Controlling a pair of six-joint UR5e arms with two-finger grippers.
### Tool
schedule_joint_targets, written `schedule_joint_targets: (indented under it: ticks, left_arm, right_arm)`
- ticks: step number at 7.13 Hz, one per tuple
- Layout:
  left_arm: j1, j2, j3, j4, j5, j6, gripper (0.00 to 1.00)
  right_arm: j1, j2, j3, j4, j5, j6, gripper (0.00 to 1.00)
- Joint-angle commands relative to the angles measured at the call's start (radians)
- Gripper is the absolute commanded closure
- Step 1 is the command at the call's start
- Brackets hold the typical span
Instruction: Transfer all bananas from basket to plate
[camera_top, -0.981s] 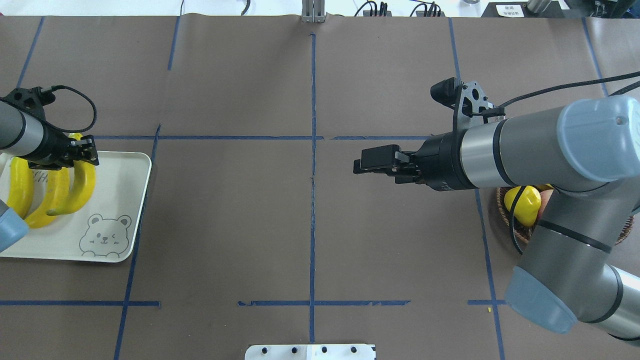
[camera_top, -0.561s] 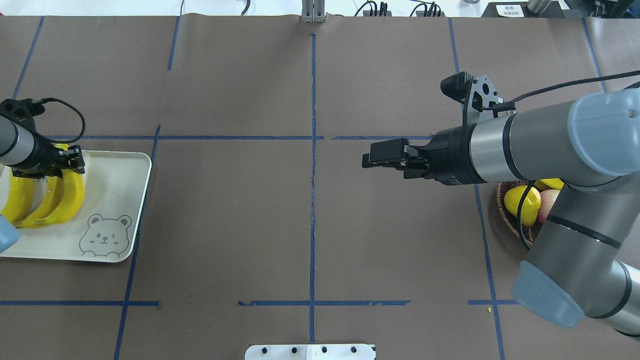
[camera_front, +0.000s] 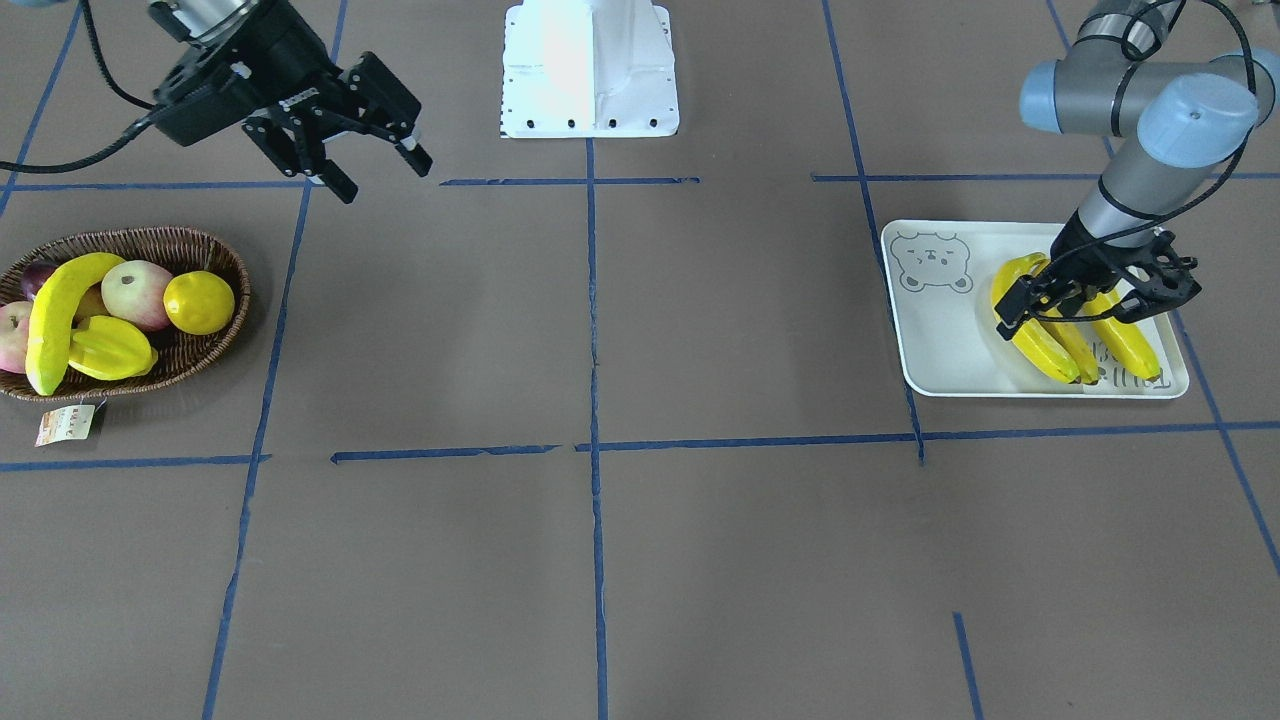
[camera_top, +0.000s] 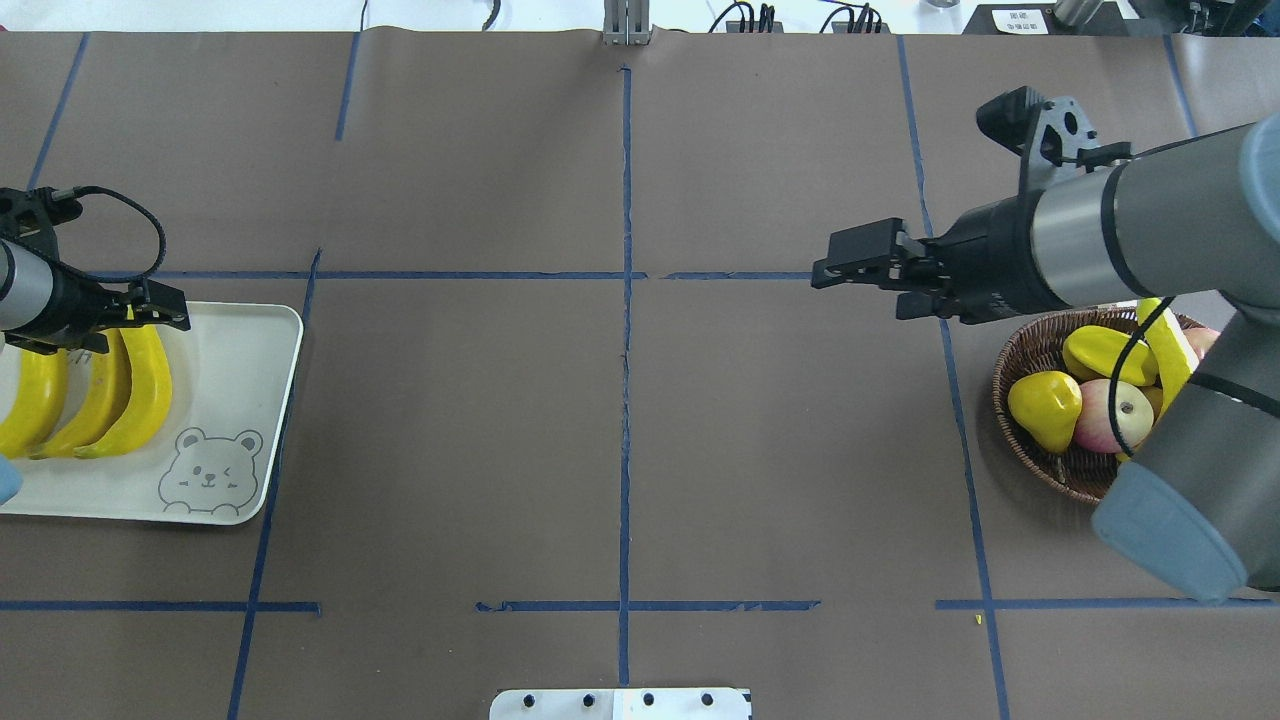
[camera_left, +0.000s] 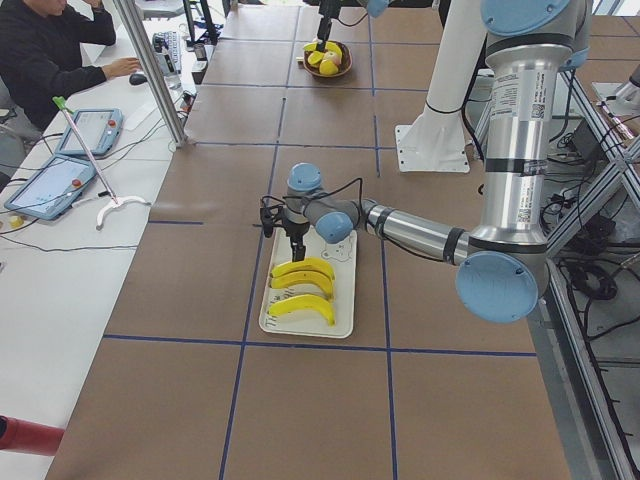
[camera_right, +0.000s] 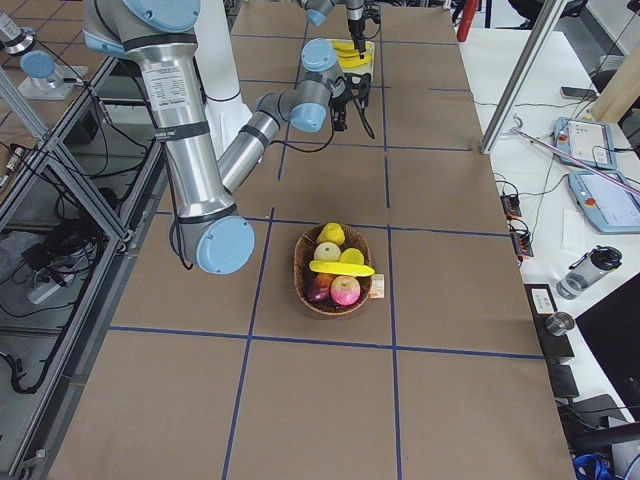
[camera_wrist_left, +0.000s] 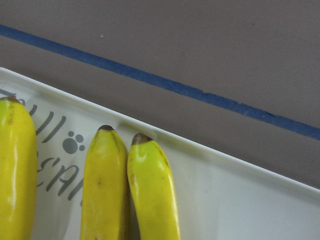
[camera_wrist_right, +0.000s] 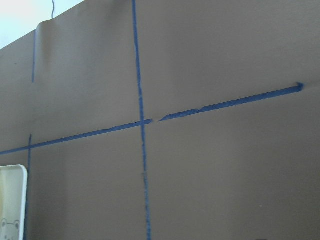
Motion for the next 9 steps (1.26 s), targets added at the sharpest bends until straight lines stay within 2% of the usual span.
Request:
schedule_joint_targets:
  ticks: [1, 2, 3, 4, 5, 6, 9]
  left_arm:
    - [0.004, -0.02, -0.106, 0.041, -0.004, -0.03, 0.0]
    - [0.009, -0.034, -0.147, 0.063, -0.004, -0.079, 0.0]
    - [0.014, -0.066, -0.161, 0.069, -0.012, -0.136, 0.0]
    - [0.023, -0.09, -0.163, 0.071, -0.013, -0.165, 0.0]
    - [0.026, -0.095, -0.163, 0.071, -0.013, -0.168, 0.0]
    - [0.026, -0.095, -0.167, 0.071, -0.013, -0.168, 0.0]
    - [0.032, -0.097, -0.167, 0.071, -0.013, -0.17, 0.0]
  right_arm:
    - [0.065, -0.218, 0.054, -0.001, 0.048, -0.212, 0.0]
    - [0.137, -0.317, 0.055, 0.035, 0.094, -0.329, 0.0]
    - [0.203, -0.401, 0.017, 0.11, 0.146, -0.4, 0.0]
    - [0.255, -0.476, -0.079, 0.267, 0.18, -0.461, 0.0]
    - [0.324, -0.488, -0.214, 0.433, 0.268, -0.46, 0.0]
    - [0.394, -0.498, -0.299, 0.48, 0.319, -0.467, 0.0]
    - [0.381, -0.483, -0.405, 0.474, 0.295, -0.468, 0.0]
